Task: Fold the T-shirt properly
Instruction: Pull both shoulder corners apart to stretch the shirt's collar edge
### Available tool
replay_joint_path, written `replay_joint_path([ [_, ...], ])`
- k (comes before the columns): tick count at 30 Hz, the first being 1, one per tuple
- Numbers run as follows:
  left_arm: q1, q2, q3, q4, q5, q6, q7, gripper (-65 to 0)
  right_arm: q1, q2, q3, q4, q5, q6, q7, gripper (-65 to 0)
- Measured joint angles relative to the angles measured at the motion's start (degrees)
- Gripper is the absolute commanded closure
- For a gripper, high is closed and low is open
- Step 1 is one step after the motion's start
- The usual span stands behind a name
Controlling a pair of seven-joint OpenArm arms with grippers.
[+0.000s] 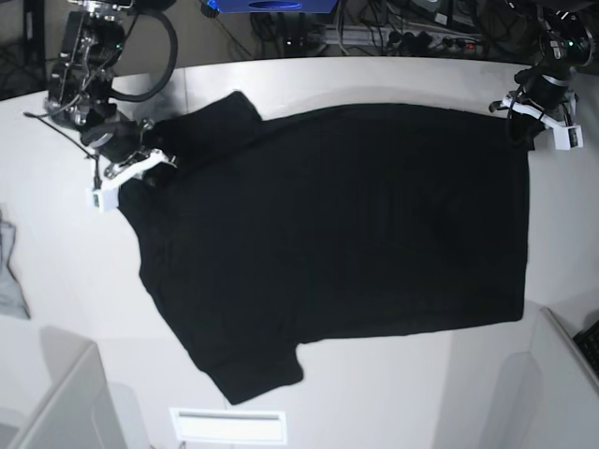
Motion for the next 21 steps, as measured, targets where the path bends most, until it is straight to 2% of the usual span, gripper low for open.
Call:
replay_joint_path([
  [2,-0.2,0.1,0.0,0.0,0.4,0.2,0.7,0.0,0.9,-0.2,-0.1,-1.0,0.0,0.0,0.0,0.0],
  [6,-1.2,0.0,0.0,-0.1,0.2,3.9,0.4,0.0,2.8,-0.5,-0.1,-3.7,0.0,0.0,-0.1,0.0],
  [13,-4.4,0.0,-0.1,-0.1,0.4,4.6,1.4,0.0,7.2,-0.4,-0.1,-7.8,0.0,0.0,-0.1,0.0],
  [17,-7.8,0.1,-0.2,-0.1,5.9,4.5,4.9,0.0,9.5,-0.4,-0.1,-10.3,0.1,0.0,-0.1,0.0],
  [21,-10.8,0.1,-0.1,-0.1,10.6,4.5,5.1,0.0,11.8,-0.4,-0.1,-13.4,0.1,0.0,0.1,0.0],
])
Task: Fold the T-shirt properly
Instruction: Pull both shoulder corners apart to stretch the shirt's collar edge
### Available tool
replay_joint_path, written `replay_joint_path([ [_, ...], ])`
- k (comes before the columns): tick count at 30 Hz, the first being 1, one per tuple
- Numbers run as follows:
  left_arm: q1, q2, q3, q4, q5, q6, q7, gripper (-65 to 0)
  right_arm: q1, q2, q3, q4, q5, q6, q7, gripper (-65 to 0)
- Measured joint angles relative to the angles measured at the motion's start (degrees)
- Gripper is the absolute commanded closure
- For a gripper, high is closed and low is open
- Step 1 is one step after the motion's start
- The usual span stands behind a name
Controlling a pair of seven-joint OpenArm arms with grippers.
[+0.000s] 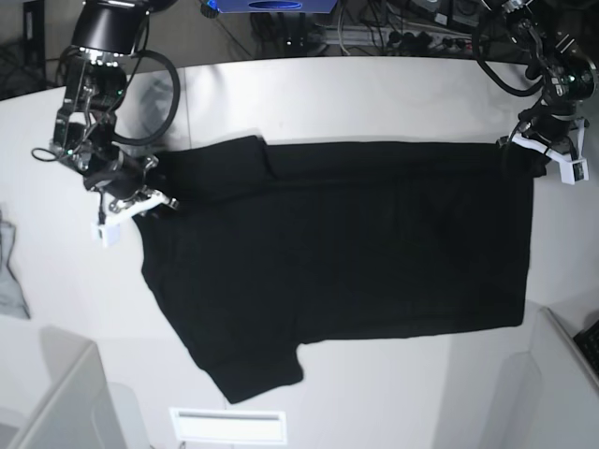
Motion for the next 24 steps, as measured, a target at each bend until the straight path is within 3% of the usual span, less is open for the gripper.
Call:
replay_joint_path([
  [12,-3.5,0.0,0.4,0.0,1.3,-0.1,1.0,0.0,6.4,0.3,0.0,-8.2,-0.1,0.0,0.0,0.0],
  [17,-6.9,0.2,1.2,-0.5,6.9,-0.2,3.4,0.0,8.3,0.3,0.0,-10.4,-0.2,0.0,0.2,0.0],
  [24,-9.0,0.0,3.2,-0.9,9.7,0.0,3.4,0.0,9.9,0.3,0.0,-10.9,-0.2,0.0,0.7,0.0],
])
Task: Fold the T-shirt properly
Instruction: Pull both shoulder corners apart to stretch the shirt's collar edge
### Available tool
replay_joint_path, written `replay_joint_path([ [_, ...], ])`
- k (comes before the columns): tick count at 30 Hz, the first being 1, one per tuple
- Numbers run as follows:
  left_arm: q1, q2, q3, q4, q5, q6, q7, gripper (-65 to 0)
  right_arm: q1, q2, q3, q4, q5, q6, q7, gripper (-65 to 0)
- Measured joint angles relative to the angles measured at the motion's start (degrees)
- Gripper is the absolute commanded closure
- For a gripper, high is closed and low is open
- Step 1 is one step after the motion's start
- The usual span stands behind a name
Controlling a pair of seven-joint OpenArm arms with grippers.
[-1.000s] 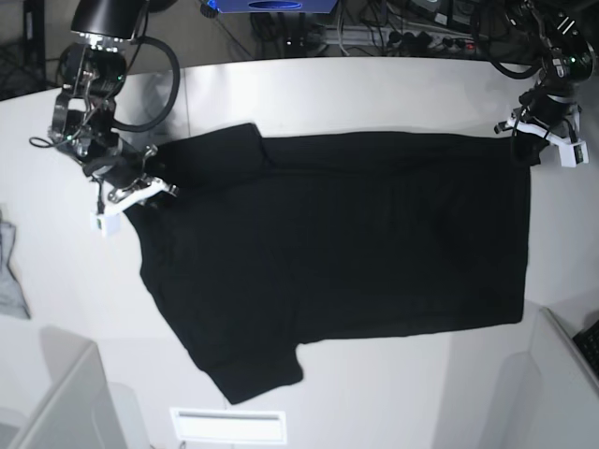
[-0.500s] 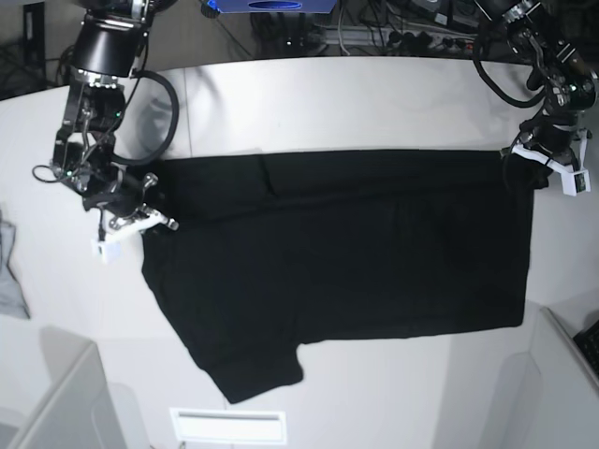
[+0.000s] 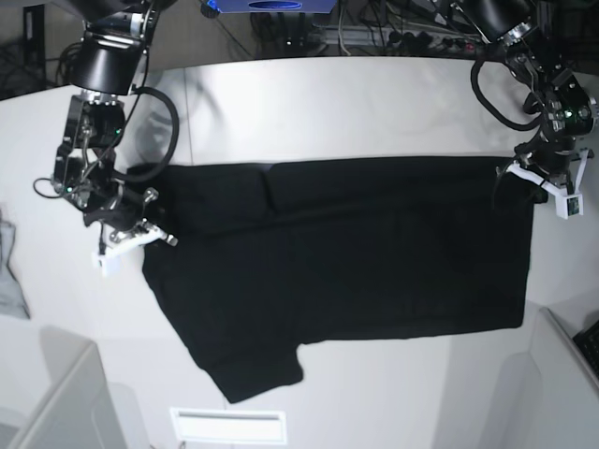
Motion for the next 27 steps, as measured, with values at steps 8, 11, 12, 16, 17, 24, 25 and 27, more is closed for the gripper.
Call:
replay_joint_path([
  [8,-1.6,-0.1,0.6,-4.5,0.0,-0.2,-0.2,0.0,1.8,0.2,-5.4,-3.0,0.2,0.0,2.7,0.0],
  [11,-1.9,-0.6,1.0,-4.5,1.0,-0.2,-0.4,0.0,2.6,0.2,-7.1,-4.5,-0.1,0.0,4.7,0.0],
  [12,-2.4,-0.5,1.0,-4.6,2.5,-0.2,-0.2,0.0,3.1,0.2,-7.2,-5.3,0.1,0.0,4.8,0.0],
  [16,-5.1,-0.4,0.9,-7.2,5.7,-0.2,-0.4,0.0,4.1,0.2,-7.2,-7.8,0.0,0.0,5.3,0.0],
  [17,-5.2,-0.4,0.9,-7.2,5.8,-0.2,-0.4,0.0,4.2,0.2,-7.2,-7.9,-0.1,0.0,5.2,0.0],
  [24,-5.4,-0.5,0.6,-7.2,5.8,-0.2,-0.4,0.0,4.4,3.3,-7.2,-7.8,0.2,0.0,5.1,0.0],
  [25,-5.4,-0.5,0.6,-7.2,5.8,-0.2,-0.4,0.0,4.4,3.7,-7.2,-7.8,0.2,0.0,5.1,0.0],
  [27,-5.4,-0.6,0.6,-7.3,6.1,-0.2,-0.4,0.0,4.4,4.1,-7.2,-7.8,0.1,0.0,5.1,0.0],
])
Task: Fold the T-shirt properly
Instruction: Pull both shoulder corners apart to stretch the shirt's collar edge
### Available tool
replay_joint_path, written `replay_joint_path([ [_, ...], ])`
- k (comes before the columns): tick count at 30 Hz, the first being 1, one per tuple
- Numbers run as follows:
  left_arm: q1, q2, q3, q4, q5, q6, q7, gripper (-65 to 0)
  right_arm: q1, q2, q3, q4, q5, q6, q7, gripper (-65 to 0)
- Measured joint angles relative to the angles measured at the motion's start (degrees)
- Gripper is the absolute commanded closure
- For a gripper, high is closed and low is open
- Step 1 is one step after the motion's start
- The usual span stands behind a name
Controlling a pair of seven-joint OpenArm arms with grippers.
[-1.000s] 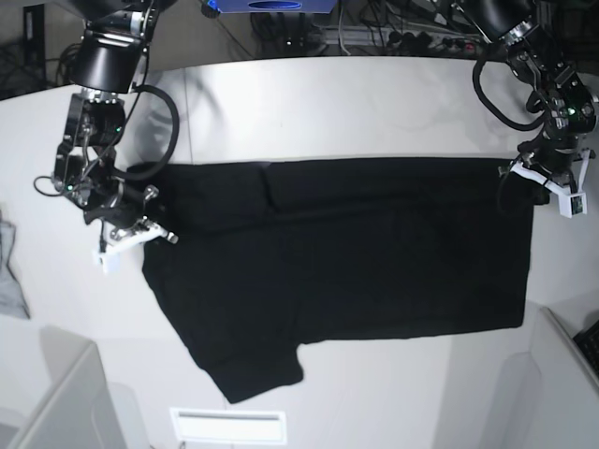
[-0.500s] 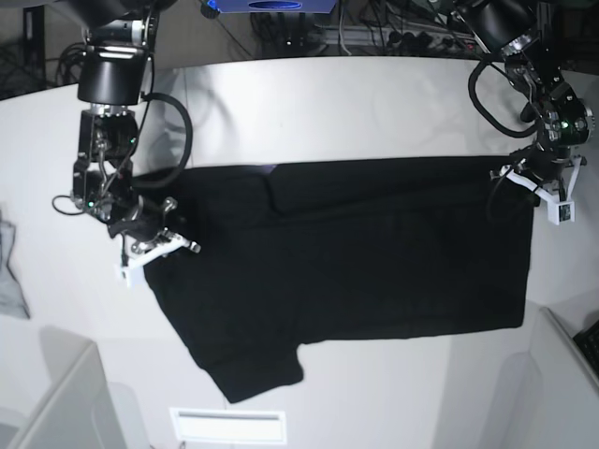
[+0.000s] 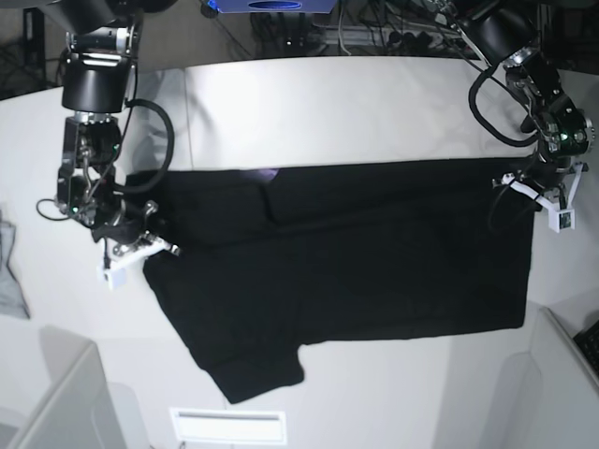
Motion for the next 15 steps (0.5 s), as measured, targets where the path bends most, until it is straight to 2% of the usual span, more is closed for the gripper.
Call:
replay_joint_path([
  [6,-2.7,0.0,0.4,-1.0,0.1,0.0,-0.2,0.0,-0.1,-0.3,-0.4,0.0,0.0,0.0,0.0,0.0],
  [15,-2.2,-0.6,0.4,-2.4,0.3,0.0,0.0,0.0,0.1,-0.3,-0.4,0.0,0.0,0.0,0.0,0.0],
])
